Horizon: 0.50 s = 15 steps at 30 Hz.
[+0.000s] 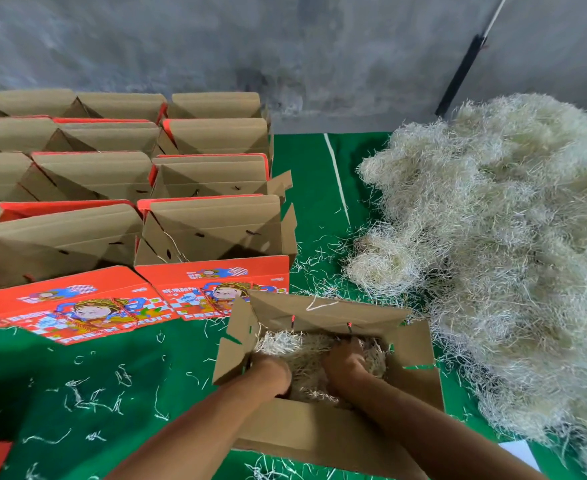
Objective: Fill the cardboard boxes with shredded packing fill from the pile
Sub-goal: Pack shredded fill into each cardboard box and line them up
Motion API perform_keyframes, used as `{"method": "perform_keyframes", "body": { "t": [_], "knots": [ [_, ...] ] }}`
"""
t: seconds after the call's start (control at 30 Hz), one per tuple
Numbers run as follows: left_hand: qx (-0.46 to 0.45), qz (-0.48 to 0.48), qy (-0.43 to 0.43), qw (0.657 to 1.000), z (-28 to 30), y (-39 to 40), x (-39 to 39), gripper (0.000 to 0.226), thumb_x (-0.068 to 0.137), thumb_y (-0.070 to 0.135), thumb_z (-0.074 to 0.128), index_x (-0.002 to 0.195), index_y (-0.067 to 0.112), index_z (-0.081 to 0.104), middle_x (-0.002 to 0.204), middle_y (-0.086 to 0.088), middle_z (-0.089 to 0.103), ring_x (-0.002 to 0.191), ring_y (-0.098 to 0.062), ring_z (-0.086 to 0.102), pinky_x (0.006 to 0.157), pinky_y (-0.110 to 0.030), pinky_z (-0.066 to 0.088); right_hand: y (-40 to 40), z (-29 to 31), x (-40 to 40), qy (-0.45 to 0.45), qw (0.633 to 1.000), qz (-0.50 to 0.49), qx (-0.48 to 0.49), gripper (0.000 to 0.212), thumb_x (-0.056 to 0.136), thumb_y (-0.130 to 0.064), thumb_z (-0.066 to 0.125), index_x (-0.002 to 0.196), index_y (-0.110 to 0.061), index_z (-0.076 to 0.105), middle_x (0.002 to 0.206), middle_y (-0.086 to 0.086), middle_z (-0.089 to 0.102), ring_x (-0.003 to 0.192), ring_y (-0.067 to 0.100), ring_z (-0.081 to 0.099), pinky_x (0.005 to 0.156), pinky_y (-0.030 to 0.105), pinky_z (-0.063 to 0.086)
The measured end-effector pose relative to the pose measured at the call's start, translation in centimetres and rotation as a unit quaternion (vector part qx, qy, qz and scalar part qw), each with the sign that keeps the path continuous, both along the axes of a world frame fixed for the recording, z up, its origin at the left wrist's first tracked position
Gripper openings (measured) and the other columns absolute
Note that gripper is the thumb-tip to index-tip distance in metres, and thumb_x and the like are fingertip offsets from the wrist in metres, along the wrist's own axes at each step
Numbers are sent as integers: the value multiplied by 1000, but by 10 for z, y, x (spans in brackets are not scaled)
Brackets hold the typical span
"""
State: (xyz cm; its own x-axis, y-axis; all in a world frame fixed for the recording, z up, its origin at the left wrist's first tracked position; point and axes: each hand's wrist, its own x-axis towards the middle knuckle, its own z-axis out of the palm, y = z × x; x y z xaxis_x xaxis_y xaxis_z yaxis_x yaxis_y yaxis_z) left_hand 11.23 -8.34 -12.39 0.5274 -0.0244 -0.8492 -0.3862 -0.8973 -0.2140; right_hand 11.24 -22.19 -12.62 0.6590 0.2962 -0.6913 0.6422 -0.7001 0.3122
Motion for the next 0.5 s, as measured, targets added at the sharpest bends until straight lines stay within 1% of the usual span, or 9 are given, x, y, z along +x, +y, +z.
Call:
{"method": "perform_keyframes", "body": {
  "t": [0.07, 0.13, 0.17, 0.2, 0.27, 0.3, 0.4, 0.43, 0.5],
  "knots": [
    [-79, -22, -85, 993, 4, -1, -3, 35, 90, 9, 59, 125, 8, 63, 131, -12, 61, 123, -34, 57, 103, -49, 44, -3, -5, 4, 11, 995, -39, 90, 37, 100, -21, 50, 133, -5, 57, 135, 19, 55, 120, 33, 57, 95, 43, 51],
    [-172, -53, -155, 971, 5, -4, -4, 33, 89, 9, 59, 122, 8, 64, 130, -13, 59, 128, -33, 52, 108, -47, 41, -7, -3, 11, 5, 986, -67, 155, 26, 100, -18, 49, 120, -8, 63, 118, 16, 64, 96, 20, 61, 84, 26, 53],
    [-194, -78, -166, 964, 5, -6, -4, 32, 90, 8, 58, 122, 7, 64, 132, -14, 57, 134, -32, 45, 112, -46, 36, -10, -5, 11, 12, 978, -78, 192, 24, 101, -19, 48, 114, -6, 63, 115, 20, 65, 87, 19, 60, 79, 25, 53],
    [-194, -103, -163, 962, 5, -7, -4, 32, 90, 8, 57, 122, 6, 64, 134, -14, 55, 138, -30, 37, 116, -46, 30, -13, -5, 9, -6, 972, -64, 224, 26, 101, -20, 47, 113, -4, 63, 116, 22, 65, 88, 24, 62, 82, 33, 55],
    [-170, -122, -142, 968, 2, -10, -2, 34, 91, 10, 58, 125, 6, 62, 137, -12, 51, 141, -26, 29, 117, -44, 23, -21, -6, 6, -22, 977, 48, 207, 31, 103, -22, 46, 128, -8, 58, 133, 17, 58, 113, 33, 60, 97, 42, 50],
    [-160, -117, -133, 971, 0, -11, 0, 36, 92, 12, 57, 128, 8, 61, 139, -9, 49, 140, -26, 29, 117, -43, 22, -24, -8, 6, -12, 977, 71, 199, 37, 102, -23, 47, 137, -13, 52, 144, 12, 50, 125, 33, 54, 103, 43, 46],
    [-114, -106, -105, 982, -1, -10, 6, 42, 94, 16, 55, 135, 9, 56, 145, -6, 46, 139, -26, 32, 115, -44, 22, -26, -9, 2, 2, 982, -18, 189, 55, 97, -21, 57, 149, -23, 41, 161, 3, 29, 144, 28, 35, 115, 42, 30],
    [-98, -103, -96, 985, -4, -10, 8, 44, 94, 16, 54, 137, 9, 55, 147, -6, 46, 140, -27, 32, 115, -44, 22, -24, -7, 1, 15, 981, -53, 187, 62, 92, -21, 63, 149, -24, 39, 161, 2, 29, 145, 28, 34, 115, 42, 29],
    [-73, -79, -80, 991, -10, -8, 10, 46, 92, 15, 56, 138, 9, 54, 149, -9, 45, 141, -28, 33, 116, -44, 25, -22, -5, 0, 12, 983, -71, 167, 77, 82, -21, 74, 149, -28, 36, 158, 0, 32, 142, 30, 37, 113, 45, 32]
  ]
}}
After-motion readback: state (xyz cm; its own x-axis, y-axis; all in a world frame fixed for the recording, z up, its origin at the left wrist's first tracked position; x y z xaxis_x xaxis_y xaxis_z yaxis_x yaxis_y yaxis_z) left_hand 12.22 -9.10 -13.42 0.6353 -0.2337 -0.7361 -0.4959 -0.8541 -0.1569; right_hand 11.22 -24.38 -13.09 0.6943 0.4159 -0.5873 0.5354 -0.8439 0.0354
